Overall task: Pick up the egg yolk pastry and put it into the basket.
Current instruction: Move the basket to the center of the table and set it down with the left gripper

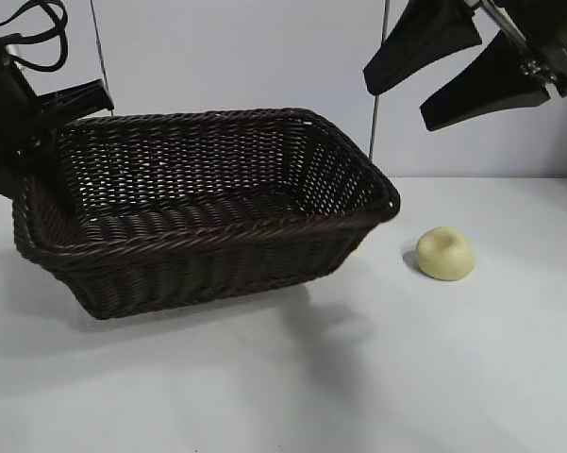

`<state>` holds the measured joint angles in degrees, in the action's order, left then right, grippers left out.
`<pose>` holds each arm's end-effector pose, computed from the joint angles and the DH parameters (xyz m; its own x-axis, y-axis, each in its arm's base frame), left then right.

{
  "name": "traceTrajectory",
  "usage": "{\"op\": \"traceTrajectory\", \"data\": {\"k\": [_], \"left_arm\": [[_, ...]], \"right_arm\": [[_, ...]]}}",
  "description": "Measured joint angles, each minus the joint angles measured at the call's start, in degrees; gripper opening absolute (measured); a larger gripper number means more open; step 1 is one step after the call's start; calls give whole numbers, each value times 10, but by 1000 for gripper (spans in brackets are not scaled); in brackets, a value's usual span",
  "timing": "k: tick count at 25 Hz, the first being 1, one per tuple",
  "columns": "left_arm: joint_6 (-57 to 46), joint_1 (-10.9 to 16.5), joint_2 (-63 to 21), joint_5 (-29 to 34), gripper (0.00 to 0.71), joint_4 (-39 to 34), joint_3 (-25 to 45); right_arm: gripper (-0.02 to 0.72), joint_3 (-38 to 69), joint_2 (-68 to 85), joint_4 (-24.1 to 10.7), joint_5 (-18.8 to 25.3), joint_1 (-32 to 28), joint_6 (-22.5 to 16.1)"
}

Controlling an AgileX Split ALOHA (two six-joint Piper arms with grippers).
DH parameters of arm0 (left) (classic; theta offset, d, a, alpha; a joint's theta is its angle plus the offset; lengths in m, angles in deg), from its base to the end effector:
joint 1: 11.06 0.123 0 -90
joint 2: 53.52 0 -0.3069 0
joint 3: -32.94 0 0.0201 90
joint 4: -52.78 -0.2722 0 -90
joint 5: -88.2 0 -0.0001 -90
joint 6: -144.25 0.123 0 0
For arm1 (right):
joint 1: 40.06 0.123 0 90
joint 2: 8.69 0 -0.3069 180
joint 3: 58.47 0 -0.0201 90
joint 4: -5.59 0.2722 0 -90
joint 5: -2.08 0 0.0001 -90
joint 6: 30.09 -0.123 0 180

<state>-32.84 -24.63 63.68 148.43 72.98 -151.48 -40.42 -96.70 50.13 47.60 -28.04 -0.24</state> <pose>0.3962 -0.1336 0.1931 -0.9877 0.1113 -0.1096 0.1406 0.9392 -0.3132 0.3020 0.1273 0.2897 -0.8082 -0.0990 -0.5805 -0.4161 0.7935 0.4440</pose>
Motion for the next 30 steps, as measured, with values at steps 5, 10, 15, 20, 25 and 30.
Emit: {"op": "traceTrajectory", "data": {"k": [5,10,15,20,25,30], "left_arm": [[29,0,31,12,99,0,-39],[34,0,44,6,99,1,-45],[34,16,61,4,99,3,-45],[34,30,82,-1,99,3,-45],[52,31,104,-3,99,19,-45],[58,31,106,-5,99,22,-45]], "right_arm": [[477,0,0,0,1,0,0],[477,0,0,0,1,0,0],[477,0,0,-1,1,0,0],[477,0,0,-1,1,0,0],[477,0,0,-2,1,0,0],[477,0,0,-2,1,0,0]]}}
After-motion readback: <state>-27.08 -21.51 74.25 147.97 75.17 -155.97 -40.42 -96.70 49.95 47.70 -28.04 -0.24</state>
